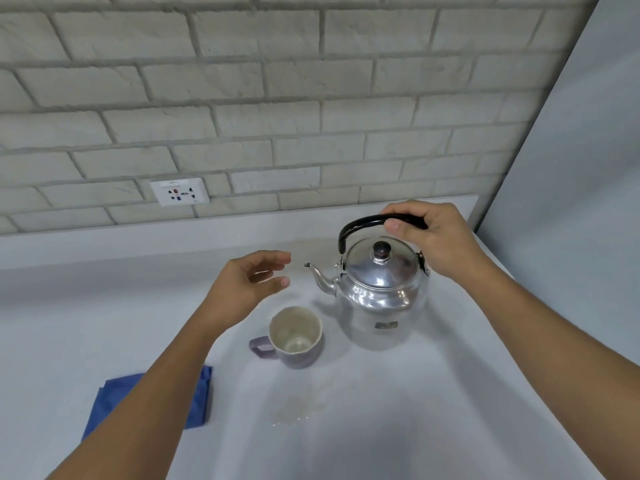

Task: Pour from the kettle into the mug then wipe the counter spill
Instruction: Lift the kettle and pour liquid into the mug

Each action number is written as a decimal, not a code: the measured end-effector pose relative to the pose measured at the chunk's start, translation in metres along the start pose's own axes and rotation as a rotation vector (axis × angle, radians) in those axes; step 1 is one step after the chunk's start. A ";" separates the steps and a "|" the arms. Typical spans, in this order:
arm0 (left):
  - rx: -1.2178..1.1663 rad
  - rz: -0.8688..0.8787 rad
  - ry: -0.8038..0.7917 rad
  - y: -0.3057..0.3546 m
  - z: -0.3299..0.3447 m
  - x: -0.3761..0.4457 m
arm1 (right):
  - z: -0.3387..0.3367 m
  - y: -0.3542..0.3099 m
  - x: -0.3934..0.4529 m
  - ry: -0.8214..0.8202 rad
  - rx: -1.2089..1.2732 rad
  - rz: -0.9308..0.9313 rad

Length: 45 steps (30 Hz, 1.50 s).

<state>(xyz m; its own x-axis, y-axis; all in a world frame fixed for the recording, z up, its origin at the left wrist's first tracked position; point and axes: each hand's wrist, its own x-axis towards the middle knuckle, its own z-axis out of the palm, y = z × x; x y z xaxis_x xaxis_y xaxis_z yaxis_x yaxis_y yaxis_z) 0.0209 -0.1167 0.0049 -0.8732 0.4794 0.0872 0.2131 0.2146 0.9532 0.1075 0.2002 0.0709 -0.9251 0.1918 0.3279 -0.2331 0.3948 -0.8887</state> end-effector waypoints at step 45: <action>-0.104 -0.238 0.222 -0.097 0.023 -0.080 | 0.054 -0.055 -0.015 -0.473 -0.595 -0.131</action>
<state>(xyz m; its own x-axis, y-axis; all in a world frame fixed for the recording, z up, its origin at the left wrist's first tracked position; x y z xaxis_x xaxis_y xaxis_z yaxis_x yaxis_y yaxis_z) 0.0804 -0.1566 -0.1013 -0.9695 0.2273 -0.0912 -0.0440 0.2048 0.9778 0.1183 0.1272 0.0980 -0.9619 -0.2414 0.1282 -0.2731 0.8302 -0.4860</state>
